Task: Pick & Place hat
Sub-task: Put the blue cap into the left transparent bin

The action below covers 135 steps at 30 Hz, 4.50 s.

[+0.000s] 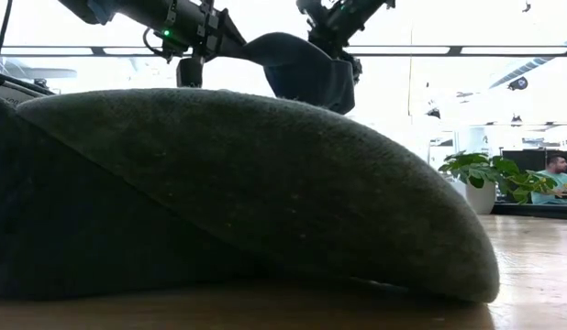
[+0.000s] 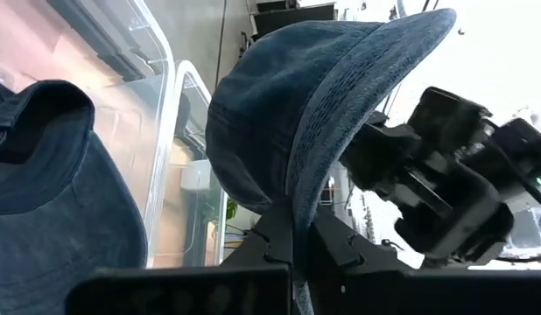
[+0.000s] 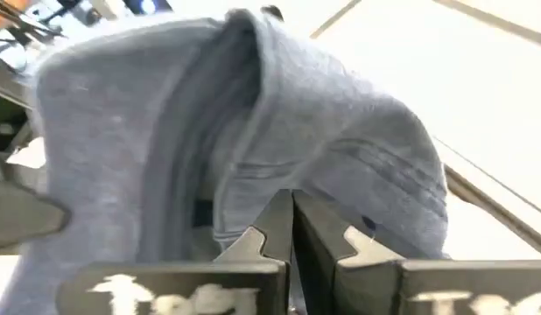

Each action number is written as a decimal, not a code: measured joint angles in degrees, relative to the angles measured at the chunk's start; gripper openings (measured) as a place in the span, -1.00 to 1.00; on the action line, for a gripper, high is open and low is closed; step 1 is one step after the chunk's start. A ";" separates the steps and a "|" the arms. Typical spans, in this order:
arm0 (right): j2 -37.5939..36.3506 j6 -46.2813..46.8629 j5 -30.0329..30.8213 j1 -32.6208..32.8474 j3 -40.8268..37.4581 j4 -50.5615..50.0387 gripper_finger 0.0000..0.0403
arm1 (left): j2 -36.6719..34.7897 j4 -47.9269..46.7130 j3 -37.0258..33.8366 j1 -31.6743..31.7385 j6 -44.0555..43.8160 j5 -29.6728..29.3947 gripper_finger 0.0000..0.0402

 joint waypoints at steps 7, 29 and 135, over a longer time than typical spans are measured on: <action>-0.59 -5.14 4.48 -1.89 0.24 -7.17 -0.96 | -0.05 0.07 0.02 0.00 0.20 -0.20 -0.96; 0.44 -3.92 -3.99 0.30 -5.24 -1.65 -0.96 | -0.17 1.16 0.02 0.11 1.38 -0.41 -0.96; 6.11 45.09 2.91 6.44 0.11 15.28 -0.93 | -11.40 -1.82 -6.64 -2.97 31.29 -6.65 -0.35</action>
